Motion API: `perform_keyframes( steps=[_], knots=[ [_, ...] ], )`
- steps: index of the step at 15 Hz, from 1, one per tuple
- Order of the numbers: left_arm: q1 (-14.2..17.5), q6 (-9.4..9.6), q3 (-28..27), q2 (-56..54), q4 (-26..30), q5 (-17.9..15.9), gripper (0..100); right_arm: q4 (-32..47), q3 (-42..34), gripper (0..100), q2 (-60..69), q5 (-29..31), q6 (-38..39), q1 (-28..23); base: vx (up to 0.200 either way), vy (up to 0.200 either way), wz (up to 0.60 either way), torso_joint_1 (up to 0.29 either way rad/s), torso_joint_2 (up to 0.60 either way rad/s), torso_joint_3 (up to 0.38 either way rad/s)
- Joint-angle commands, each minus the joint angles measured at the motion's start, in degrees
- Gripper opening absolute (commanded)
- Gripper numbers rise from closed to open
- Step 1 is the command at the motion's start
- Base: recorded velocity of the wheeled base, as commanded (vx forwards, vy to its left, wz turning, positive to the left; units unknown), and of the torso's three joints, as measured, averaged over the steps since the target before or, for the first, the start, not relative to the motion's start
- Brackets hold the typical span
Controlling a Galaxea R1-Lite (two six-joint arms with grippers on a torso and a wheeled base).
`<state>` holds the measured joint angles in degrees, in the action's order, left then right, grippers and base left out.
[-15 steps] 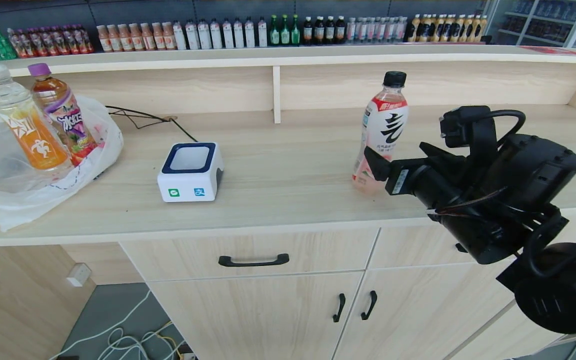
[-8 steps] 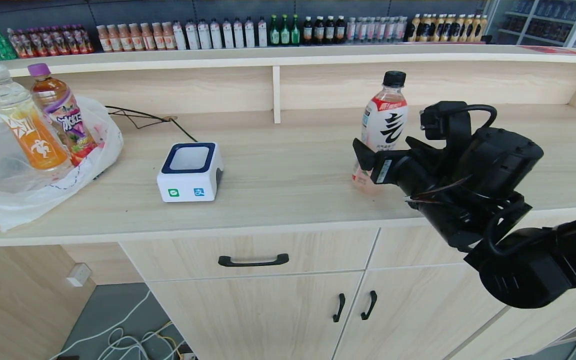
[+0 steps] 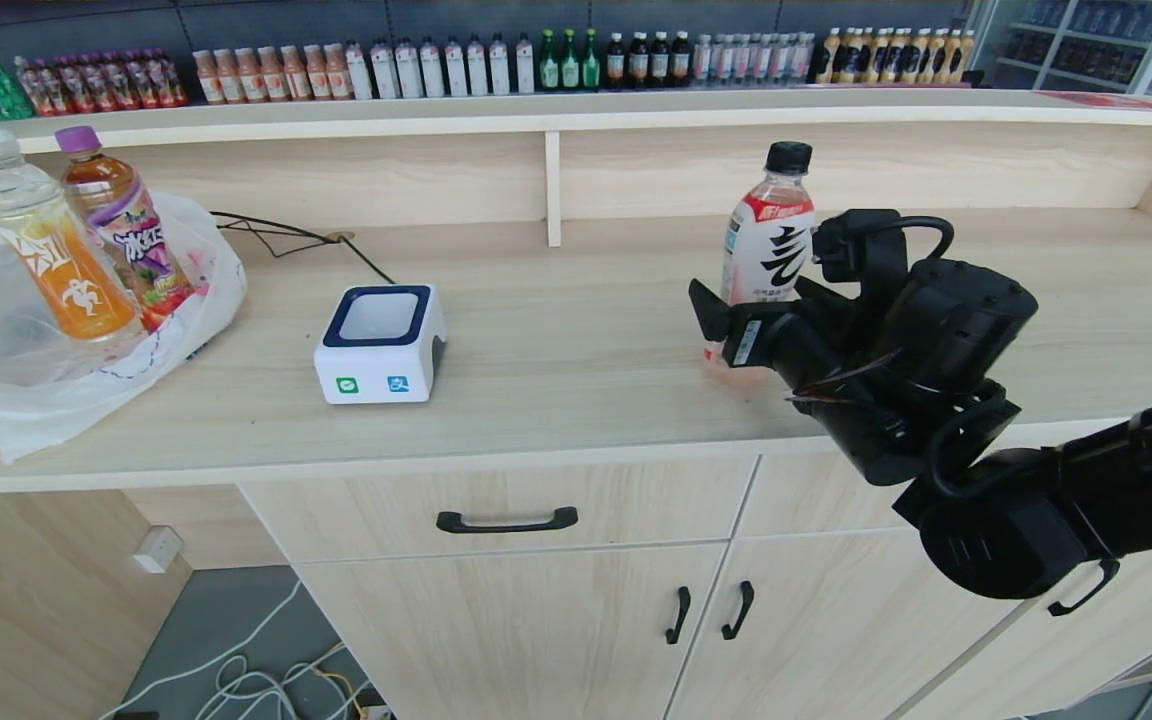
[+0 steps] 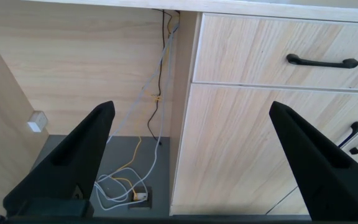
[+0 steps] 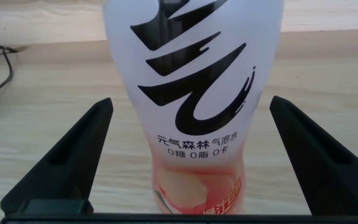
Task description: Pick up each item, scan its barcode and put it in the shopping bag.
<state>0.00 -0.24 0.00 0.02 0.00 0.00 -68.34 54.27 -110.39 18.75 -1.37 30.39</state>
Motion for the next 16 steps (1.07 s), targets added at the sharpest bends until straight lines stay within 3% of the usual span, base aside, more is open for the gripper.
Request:
perform_keyframes(
  steps=[1, 16],
  knots=[
    [-0.09, -0.02, 0.00, -0.02, 0.00, 0.00, 100, -0.04, 0.31, 100, -0.44, -0.03, -0.04, 0.02, 0.000, 0.000, 0.00, 0.000, 0.00, 0.000],
    [0.00, -0.02, 0.00, -0.02, 0.00, 0.00, 100, -0.30, 6.55, 100, -4.58, -2.49, -0.13, -1.04, 0.000, 0.000, 0.00, 0.000, 0.00, 0.000]
  ],
)
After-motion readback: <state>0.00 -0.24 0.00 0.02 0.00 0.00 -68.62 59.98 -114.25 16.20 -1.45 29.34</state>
